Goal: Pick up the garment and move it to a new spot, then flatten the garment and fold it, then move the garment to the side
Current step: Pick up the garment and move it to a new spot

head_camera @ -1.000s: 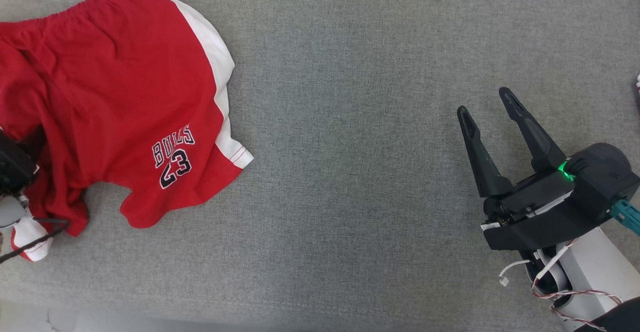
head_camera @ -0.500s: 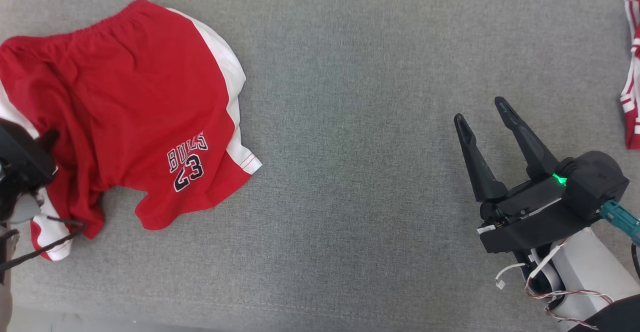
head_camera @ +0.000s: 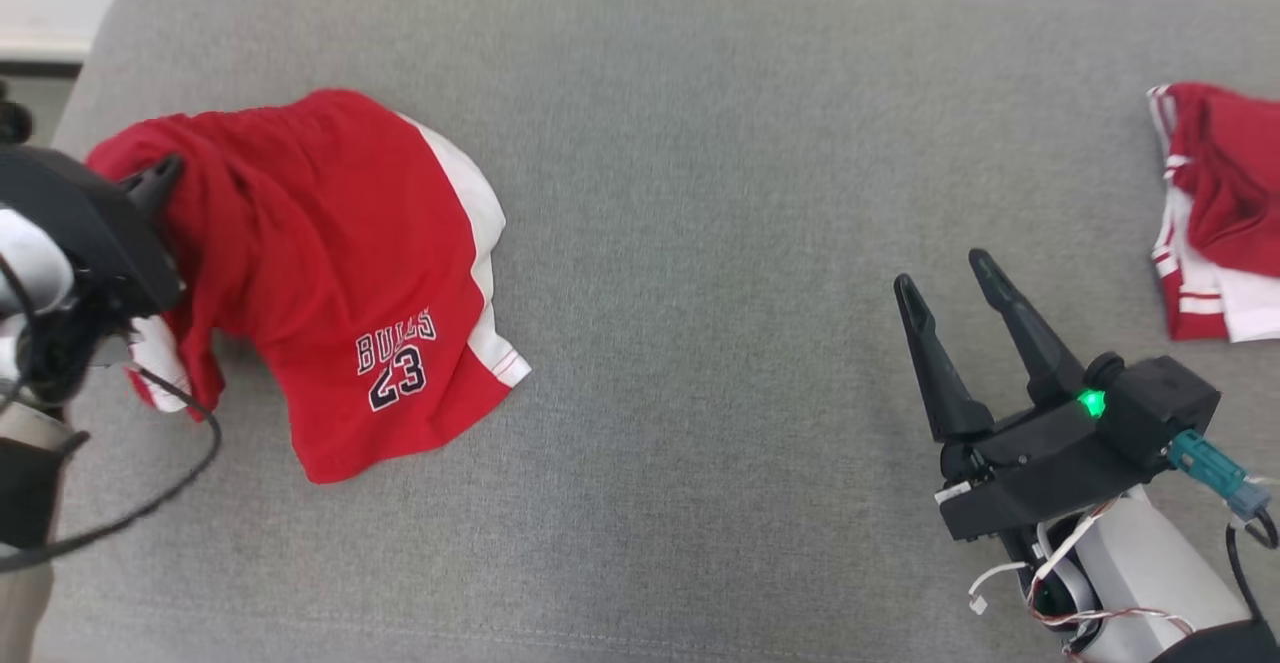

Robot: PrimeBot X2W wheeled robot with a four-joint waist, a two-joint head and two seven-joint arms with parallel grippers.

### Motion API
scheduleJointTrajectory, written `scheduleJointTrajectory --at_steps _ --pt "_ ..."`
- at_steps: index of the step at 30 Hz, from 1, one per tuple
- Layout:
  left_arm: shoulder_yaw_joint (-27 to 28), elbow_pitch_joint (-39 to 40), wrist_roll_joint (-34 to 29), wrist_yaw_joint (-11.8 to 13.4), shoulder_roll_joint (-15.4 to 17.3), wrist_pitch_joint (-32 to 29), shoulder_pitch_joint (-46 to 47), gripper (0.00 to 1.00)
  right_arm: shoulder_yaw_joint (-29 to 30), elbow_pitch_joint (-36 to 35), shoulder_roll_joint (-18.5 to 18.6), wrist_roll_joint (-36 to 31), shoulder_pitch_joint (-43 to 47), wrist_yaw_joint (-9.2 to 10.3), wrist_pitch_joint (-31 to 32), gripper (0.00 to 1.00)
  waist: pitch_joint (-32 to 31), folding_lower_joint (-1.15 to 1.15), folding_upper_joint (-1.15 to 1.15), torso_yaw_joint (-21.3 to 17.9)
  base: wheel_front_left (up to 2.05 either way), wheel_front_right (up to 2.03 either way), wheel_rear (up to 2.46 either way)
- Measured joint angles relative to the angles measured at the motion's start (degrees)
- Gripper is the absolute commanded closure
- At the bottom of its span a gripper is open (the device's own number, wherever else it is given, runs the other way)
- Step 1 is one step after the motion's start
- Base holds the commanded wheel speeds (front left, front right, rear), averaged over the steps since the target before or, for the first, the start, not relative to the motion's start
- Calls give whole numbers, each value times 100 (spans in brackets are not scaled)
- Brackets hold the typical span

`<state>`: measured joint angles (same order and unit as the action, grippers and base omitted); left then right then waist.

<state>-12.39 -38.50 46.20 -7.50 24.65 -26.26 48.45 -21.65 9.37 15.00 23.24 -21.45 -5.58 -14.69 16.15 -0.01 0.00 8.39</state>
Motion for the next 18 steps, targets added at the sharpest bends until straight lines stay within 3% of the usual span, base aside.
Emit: scheduleJointTrajectory --at_steps 6,13,18 --pt "-526 777 182 0 43 71 -158 100 56 53 -125 63 201 -16 0 0 -421 0 0 -121 0 0 0" --pt "-1269 2028 530 0 234 63 -407 100 140 19 -212 99 407 -25 0 0 -842 -1 -1 -496 0 0 0" --pt "-1658 2817 846 0 189 48 -432 100 208 -35 -233 99 540 -47 0 0 -1010 0 -1 -824 0 0 0"
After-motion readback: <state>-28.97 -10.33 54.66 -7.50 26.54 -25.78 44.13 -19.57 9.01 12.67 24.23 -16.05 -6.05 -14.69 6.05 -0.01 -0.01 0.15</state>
